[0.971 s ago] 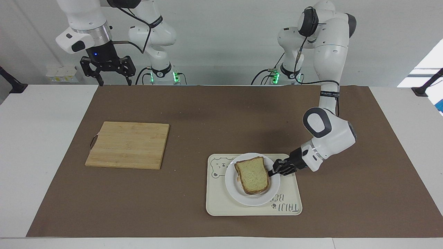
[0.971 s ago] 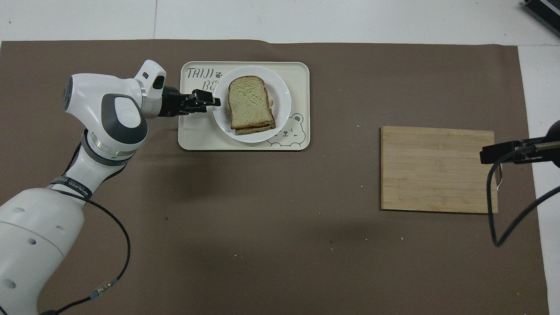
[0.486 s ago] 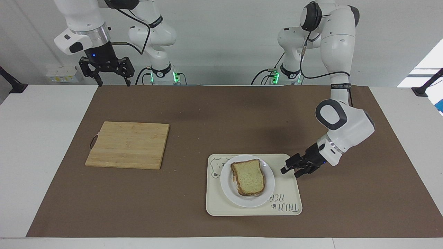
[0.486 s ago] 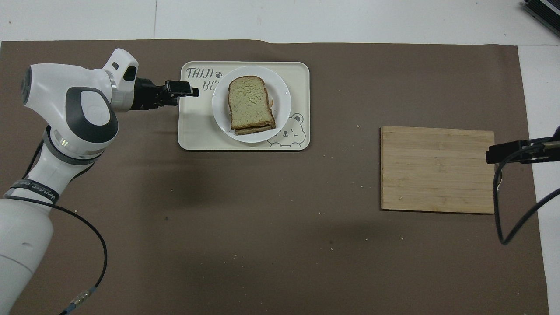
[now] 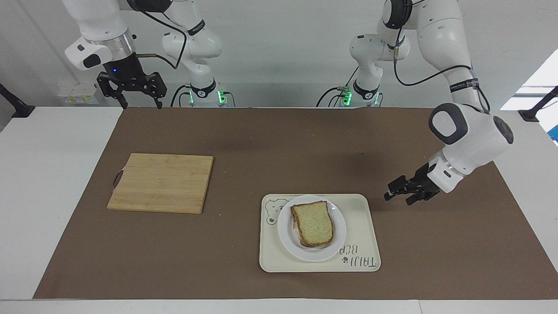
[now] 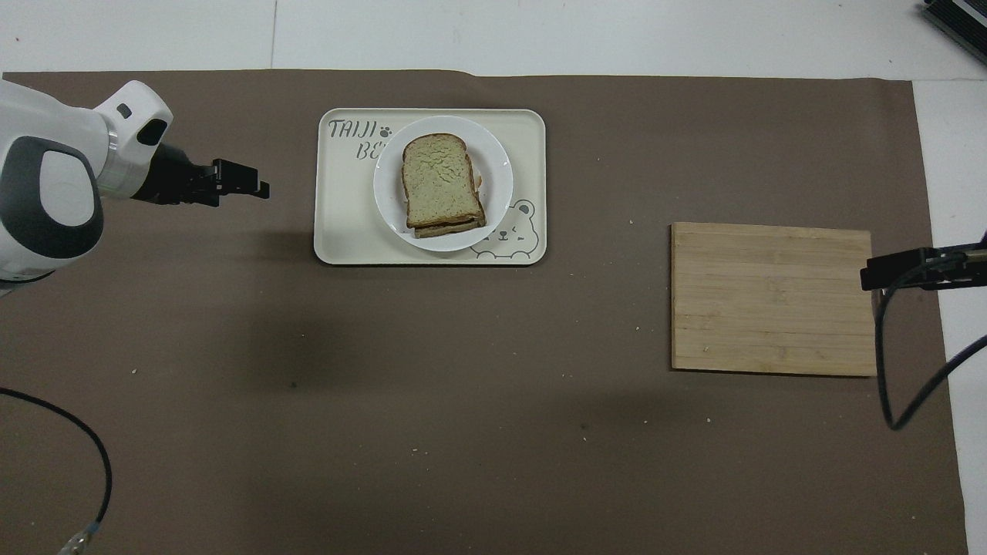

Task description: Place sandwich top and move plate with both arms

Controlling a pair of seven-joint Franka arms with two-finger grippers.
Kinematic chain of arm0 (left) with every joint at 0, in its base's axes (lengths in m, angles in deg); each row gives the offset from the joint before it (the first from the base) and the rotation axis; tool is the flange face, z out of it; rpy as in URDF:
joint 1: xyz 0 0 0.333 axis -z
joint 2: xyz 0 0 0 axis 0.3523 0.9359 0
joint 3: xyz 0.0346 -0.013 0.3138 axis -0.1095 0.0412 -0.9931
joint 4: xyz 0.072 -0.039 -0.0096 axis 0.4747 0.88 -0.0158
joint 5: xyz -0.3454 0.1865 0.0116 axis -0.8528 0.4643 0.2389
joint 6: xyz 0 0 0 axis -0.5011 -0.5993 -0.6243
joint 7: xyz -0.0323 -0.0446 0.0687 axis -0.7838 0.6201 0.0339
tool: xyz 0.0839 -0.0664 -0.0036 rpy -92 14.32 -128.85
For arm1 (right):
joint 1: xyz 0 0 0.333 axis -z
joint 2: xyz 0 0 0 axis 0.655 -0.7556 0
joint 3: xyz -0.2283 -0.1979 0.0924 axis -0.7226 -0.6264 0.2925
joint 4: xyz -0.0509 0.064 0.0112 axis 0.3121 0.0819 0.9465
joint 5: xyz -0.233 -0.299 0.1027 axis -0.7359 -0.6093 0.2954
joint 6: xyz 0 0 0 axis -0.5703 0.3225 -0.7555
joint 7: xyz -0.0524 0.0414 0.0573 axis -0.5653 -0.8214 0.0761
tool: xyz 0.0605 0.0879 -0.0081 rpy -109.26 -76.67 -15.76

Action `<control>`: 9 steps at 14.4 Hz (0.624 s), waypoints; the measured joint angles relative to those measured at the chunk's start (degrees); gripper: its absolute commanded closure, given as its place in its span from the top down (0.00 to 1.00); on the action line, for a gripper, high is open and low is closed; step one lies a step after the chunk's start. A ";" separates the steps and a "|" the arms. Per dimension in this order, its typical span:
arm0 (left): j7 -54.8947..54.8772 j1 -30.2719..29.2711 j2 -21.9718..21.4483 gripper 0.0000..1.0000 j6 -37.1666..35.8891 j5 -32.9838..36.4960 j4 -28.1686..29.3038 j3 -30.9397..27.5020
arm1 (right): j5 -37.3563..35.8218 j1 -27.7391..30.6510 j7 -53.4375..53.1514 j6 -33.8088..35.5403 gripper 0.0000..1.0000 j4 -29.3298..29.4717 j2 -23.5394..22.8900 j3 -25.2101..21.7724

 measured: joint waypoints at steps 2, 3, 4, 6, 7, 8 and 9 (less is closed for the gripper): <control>4.03 0.28 -2.62 1.00 -2.65 9.01 -0.83 0.11 | 0.00 0.00 0.00 0.00 1.00 -0.02 0.00 0.00; 5.89 0.43 -4.36 1.00 -4.36 11.55 -1.14 0.26 | 0.00 0.00 0.00 0.00 1.00 -0.04 0.00 0.00; 7.24 0.46 -6.19 1.00 -5.90 12.96 -1.33 0.31 | 0.00 0.00 0.00 0.00 1.00 -0.07 0.00 0.00; 8.29 0.43 -9.88 1.00 -8.42 16.42 -1.45 0.26 | -0.03 -0.01 0.00 0.00 1.00 -0.29 0.00 0.00; 8.38 0.44 -11.61 1.00 -10.17 17.88 -1.54 0.27 | -0.07 -0.01 0.00 0.00 1.00 -0.38 0.00 0.02; 8.39 0.44 -13.35 1.00 -12.23 18.59 -1.58 0.27 | -0.07 -0.01 0.00 0.00 1.00 -0.39 0.00 0.02; 8.39 0.44 -15.12 1.00 -14.64 19.01 -1.59 0.27 | -0.07 -0.01 0.00 0.00 1.00 -0.39 0.00 0.02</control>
